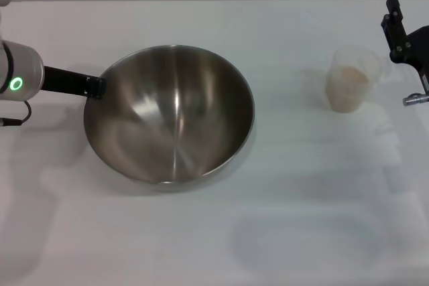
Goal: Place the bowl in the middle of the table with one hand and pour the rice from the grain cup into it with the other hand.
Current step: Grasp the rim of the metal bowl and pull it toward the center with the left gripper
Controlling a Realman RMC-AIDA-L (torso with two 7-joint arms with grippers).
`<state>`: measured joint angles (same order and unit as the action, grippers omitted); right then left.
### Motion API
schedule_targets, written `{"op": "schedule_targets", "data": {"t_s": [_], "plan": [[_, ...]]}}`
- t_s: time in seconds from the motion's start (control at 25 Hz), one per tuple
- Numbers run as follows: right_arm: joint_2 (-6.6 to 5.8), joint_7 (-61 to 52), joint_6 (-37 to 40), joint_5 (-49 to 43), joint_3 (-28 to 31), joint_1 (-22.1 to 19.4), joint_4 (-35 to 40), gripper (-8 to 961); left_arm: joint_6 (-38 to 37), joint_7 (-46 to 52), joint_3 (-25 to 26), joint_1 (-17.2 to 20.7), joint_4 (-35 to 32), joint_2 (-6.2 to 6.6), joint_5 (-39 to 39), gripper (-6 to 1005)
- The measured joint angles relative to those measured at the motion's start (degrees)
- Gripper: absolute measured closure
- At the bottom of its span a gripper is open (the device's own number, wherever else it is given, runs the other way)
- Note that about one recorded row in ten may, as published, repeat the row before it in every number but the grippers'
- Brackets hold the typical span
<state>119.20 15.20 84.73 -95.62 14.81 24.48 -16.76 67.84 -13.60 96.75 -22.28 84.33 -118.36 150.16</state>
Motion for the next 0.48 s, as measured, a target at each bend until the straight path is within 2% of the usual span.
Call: {"op": "schedule_targets", "data": {"t_s": [0.48], "plan": [[-0.02, 0.0, 0.0, 0.13, 0.14, 0.32, 0.77, 342, 1.49, -0.01, -2.3, -1.6, -0.25, -0.01, 2.16, 960]]}}
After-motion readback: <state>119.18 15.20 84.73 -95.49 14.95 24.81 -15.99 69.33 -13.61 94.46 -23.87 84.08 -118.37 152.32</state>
